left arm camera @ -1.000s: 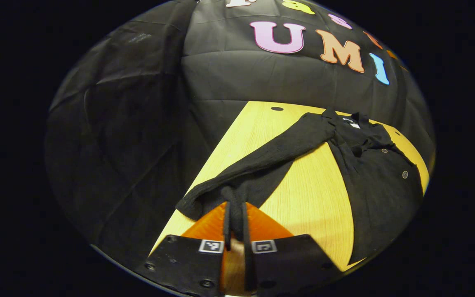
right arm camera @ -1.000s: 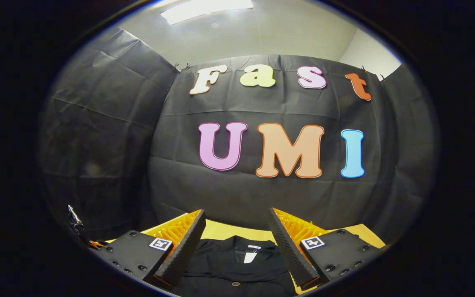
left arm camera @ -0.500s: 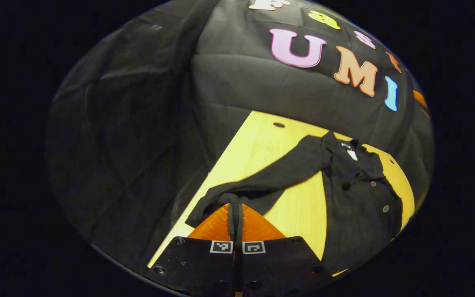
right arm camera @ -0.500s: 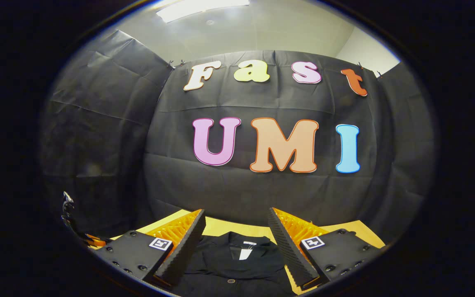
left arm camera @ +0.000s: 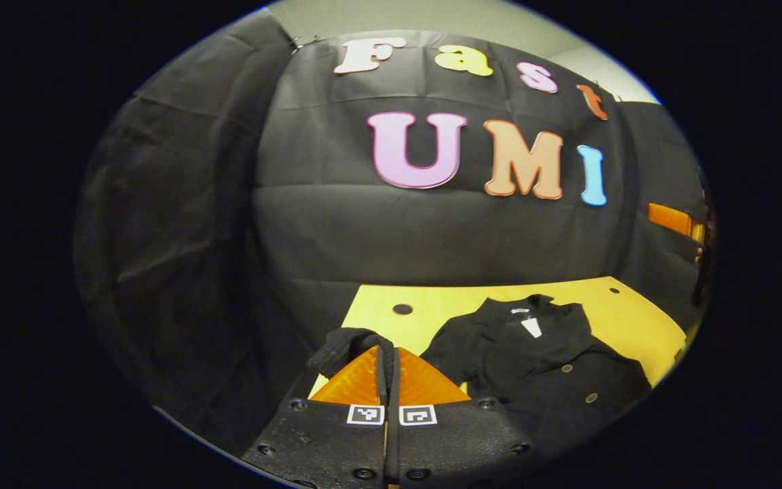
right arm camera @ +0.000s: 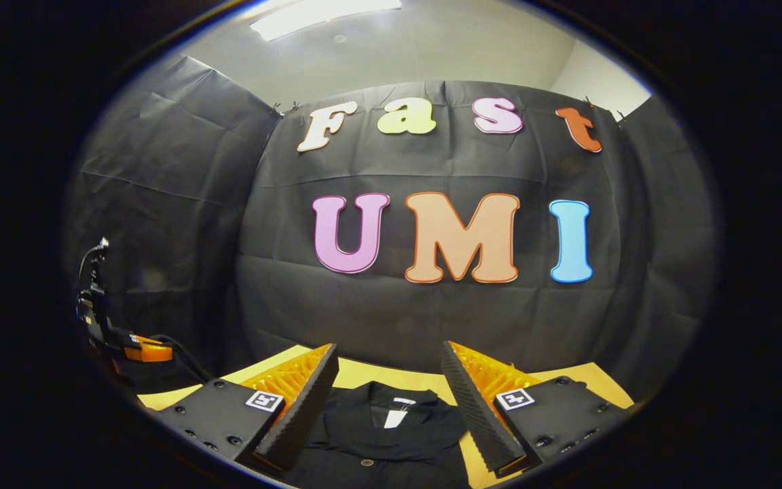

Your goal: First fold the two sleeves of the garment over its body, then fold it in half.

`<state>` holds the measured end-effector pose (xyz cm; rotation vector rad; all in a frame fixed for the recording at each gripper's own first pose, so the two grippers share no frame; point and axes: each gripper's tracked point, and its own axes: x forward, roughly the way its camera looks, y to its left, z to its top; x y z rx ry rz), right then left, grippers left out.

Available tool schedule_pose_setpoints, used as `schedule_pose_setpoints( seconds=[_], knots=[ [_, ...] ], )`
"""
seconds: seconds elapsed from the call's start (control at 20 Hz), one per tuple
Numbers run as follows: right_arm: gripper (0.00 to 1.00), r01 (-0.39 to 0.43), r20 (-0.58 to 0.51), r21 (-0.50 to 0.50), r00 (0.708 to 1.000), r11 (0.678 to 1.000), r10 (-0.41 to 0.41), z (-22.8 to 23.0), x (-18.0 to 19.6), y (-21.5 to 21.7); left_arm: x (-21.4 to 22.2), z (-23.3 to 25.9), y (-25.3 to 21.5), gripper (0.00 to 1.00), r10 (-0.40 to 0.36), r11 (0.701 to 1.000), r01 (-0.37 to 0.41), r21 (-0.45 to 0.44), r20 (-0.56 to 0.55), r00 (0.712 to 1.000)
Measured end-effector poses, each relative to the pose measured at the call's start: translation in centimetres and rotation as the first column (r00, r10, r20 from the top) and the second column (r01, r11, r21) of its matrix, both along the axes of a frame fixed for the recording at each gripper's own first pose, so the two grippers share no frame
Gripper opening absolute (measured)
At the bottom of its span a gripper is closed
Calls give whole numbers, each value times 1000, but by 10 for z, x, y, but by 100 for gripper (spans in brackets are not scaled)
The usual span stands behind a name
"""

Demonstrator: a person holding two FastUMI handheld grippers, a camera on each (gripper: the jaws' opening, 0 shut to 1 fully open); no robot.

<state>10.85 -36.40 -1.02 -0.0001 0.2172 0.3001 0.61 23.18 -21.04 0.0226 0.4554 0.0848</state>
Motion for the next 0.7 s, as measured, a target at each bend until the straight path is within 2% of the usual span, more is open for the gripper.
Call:
schedule_pose_setpoints(
  seconds=[0.2, 0.4, 0.5, 0.7],
  knots=[
    [98, 51, 10, 2, 999, 999, -51, 3, -2, -37, 49, 7, -75, 0, -158, 987, 159, -24, 15, 987],
    [96, 128, 17, 9, 992, 992, -128, 6, -6, -85, 84, 8, -146, 0, -296, 954, 297, -39, 41, 954],
    [99, 164, 14, 13, 986, 986, -164, 4, -8, -106, 95, -3, -176, 0, -346, 937, 347, -45, 23, 938],
    [98, 218, 6, 5, 976, 976, -219, 0, -14, -144, 113, -36, -234, 0, -418, 905, 414, -99, -26, 908]
  ],
)
